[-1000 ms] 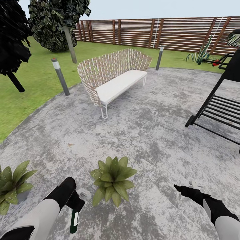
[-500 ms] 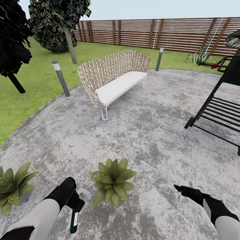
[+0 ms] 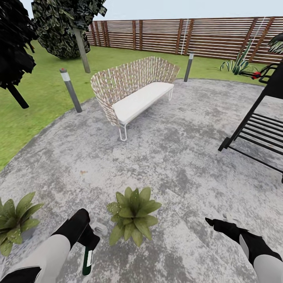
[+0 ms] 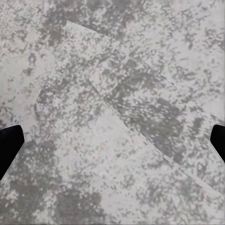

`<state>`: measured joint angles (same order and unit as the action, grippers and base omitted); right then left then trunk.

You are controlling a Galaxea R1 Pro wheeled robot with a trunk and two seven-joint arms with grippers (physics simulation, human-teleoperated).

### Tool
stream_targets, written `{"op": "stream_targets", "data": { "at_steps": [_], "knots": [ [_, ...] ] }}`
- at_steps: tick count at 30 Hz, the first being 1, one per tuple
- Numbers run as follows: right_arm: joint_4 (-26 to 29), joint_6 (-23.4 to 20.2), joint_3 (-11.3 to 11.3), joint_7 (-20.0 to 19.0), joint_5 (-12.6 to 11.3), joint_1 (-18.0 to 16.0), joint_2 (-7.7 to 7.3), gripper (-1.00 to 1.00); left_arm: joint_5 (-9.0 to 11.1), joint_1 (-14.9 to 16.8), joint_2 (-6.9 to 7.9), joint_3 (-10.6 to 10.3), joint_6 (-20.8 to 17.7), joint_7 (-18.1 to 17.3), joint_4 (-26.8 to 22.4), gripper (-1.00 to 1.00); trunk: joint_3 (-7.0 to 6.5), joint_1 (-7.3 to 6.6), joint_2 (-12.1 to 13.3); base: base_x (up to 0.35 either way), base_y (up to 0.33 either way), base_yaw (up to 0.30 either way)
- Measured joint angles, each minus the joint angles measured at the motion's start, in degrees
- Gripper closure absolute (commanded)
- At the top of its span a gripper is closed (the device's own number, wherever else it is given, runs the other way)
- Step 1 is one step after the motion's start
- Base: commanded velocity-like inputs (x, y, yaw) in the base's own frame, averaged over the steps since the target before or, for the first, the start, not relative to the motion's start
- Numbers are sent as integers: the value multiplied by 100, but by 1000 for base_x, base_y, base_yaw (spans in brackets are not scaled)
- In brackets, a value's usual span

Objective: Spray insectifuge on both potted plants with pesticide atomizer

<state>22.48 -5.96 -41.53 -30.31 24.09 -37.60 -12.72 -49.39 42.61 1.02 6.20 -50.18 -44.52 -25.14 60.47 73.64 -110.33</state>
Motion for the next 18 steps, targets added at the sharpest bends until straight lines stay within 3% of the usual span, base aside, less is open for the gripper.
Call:
{"op": "stream_targets", "data": {
  "at_steps": [5, 12, 18],
  "knots": [
    [0, 0, 0, 0, 0, -2, -1, -100, 5, 0, -47, 0, -3, -2, -2, 100, 0, 0, 0, 261, 0, 0],
    [0, 0, 0, 0, 0, -4, 2, -100, 0, 0, -79, -1, -1, -2, -1, 100, 1, 3, 0, 21, 0, 13],
    [1, -2, 0, 1, 1, -3, 3, -100, 0, -1, -78, -2, -5, -4, -2, 100, 0, 3, 0, 1, -129, 200]
  ]
}}
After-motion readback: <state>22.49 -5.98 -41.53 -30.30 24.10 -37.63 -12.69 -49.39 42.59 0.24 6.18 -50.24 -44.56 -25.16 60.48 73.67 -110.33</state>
